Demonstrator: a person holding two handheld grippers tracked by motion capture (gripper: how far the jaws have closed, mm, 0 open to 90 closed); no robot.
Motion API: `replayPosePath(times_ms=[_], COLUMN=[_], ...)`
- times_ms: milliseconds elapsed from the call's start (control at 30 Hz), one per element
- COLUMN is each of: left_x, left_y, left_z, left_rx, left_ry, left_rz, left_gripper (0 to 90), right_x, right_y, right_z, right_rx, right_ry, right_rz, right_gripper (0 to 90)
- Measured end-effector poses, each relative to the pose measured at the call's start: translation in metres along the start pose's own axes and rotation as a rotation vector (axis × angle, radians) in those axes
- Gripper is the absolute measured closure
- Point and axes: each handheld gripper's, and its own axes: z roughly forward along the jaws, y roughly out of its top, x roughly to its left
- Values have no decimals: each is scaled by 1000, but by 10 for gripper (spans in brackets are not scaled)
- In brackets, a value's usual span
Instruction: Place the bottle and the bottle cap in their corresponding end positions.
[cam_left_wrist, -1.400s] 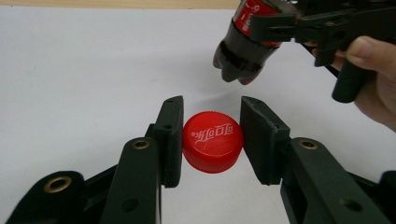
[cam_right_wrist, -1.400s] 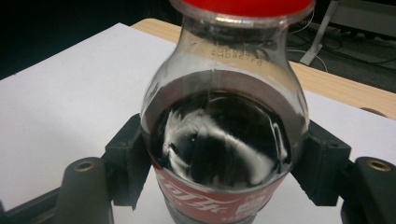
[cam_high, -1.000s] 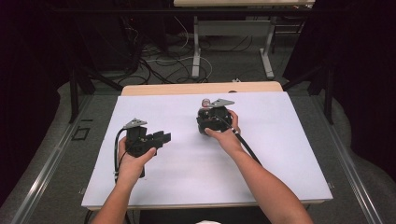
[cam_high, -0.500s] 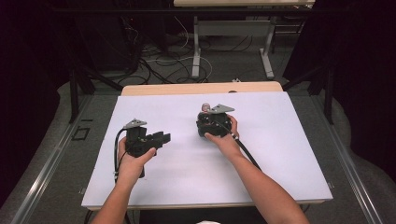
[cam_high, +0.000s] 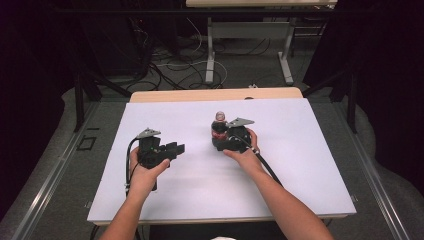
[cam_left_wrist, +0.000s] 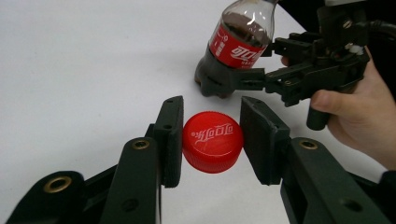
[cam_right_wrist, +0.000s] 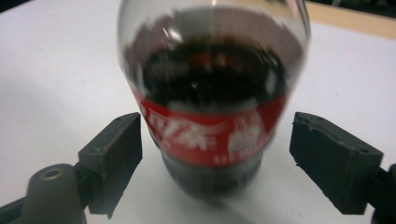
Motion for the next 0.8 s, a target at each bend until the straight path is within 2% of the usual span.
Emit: replayPosePath(times_ms=[33,67,200,267,333,367,400,433,500,533,633,667,800], left_x=[-1,-3,-7,-11,-16,-22,-22,-28,-32,-39,-45,-49,-56], left_y=[-1,-3,-6,-10,-14,-17,-17,-19,-21,-24,-27,-29,-32], left_z=[3,9,19,28,38,47,47,58,63,71,80,88,98], left_rx=[7,15,42,43,59,85,85,103,97,115,117,118,134], left_ry=[-1,-3,-12,-13,-18,-28,-28,-27,-33,-41,-50,-59,-68], left_rz=[-1,10,24,37,69,108,108,139,135,156,167,174,191], left_gripper=[616,616,616,616,615,616,615,616,615,616,615,615,616], right_x=[-1,-1,-2,-3,-5,-7,-8,-9,-12,-13,-17,-18,-22], right_y=[-3,-4,-10,-13,-16,-18,-19,-20,-22,-23,-25,-26,-27], right_z=[-5,-8,-19,-23,-26,-28,-29,-30,-32,-33,-34,-35,-38], right_rx=[27,27,43,55,58,62,65,68,82,89,110,115,125], right_ry=[7,7,4,-14,-21,-23,-29,-30,-31,-32,-30,-28,-33], right_rz=[16,18,-5,-1,1,-1,-6,-1,9,6,6,3,12], right_gripper=[154,154,150,148,144,136,127,115,80,64,13,3,0])
